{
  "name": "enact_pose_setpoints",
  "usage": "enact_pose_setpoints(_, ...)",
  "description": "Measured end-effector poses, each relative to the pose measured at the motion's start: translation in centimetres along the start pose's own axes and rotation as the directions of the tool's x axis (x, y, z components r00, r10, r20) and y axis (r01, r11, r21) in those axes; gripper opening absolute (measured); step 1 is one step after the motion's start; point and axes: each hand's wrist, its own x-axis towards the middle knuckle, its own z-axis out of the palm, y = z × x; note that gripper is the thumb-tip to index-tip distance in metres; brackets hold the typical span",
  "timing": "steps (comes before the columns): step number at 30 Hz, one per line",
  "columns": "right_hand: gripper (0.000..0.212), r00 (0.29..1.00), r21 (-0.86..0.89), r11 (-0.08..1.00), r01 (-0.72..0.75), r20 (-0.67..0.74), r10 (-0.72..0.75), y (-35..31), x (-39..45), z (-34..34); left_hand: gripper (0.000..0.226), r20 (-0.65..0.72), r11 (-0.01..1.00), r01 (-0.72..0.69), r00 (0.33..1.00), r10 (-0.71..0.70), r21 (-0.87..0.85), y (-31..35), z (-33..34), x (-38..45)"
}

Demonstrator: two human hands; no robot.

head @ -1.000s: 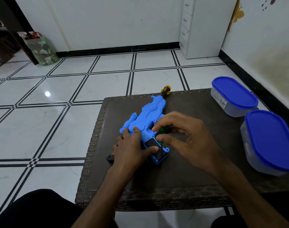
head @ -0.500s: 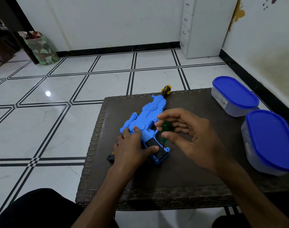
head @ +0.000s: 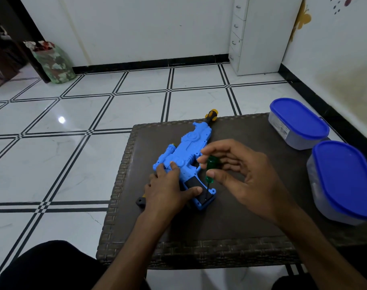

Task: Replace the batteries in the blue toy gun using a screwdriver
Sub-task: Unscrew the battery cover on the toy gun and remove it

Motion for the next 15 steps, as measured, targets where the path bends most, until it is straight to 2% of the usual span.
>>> enact_pose_setpoints(8, 0.032, 1.0, 0.0, 1.0, 0.008, 0.023, -0.008, 0.28, -0.08, 0.2, 0.103, -0.015, 1.0, -0.004, 1.0, 0.005, 0.027, -0.03, -0.08, -0.09)
enact_pose_setpoints(15, 0.035, 0.99, -0.05, 0.995, 0.087, 0.114, -0.08, 0.35, -0.41, 0.29, 0.109, -0.06, 1.0, -0.007, 0.998, 0.008, 0.027, -0.24, -0.25, -0.32)
